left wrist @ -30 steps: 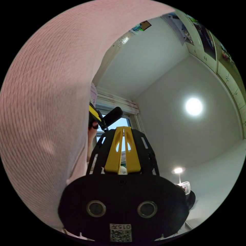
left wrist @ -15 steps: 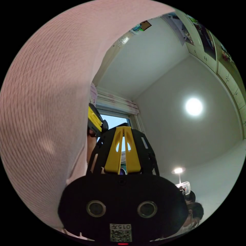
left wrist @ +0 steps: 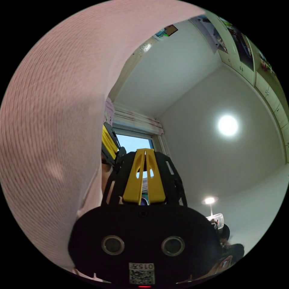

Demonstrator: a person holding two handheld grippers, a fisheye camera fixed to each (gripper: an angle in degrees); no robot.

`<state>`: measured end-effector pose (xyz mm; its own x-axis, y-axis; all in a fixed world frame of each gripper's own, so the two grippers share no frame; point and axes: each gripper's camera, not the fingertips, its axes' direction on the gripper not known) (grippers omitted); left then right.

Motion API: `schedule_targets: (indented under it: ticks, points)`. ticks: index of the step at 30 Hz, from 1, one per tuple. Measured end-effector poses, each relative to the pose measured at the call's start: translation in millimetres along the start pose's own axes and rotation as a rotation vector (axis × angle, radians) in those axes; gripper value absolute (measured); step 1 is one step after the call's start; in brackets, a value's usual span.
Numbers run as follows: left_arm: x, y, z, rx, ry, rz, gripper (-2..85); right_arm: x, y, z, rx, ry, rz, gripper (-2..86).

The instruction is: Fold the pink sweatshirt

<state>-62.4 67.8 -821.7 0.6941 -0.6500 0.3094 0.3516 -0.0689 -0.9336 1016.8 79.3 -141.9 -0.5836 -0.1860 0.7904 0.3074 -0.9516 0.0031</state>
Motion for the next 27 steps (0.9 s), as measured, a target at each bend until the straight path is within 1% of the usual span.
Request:
schedule_targets:
  ticks: [9, 27]
  points:
    - [4.5, 19.7, 7.1, 0.007, -0.001, -0.003, -0.9, -28.3, 13.2, -8.1, 0.011, 0.11, -0.026, -1.0]
    - [15.3, 38.1, 19.4, 0.046, -0.005, -0.011, -0.9, -37.4, 37.3, -12.4, 0.002, 0.188, 0.022, -0.9]
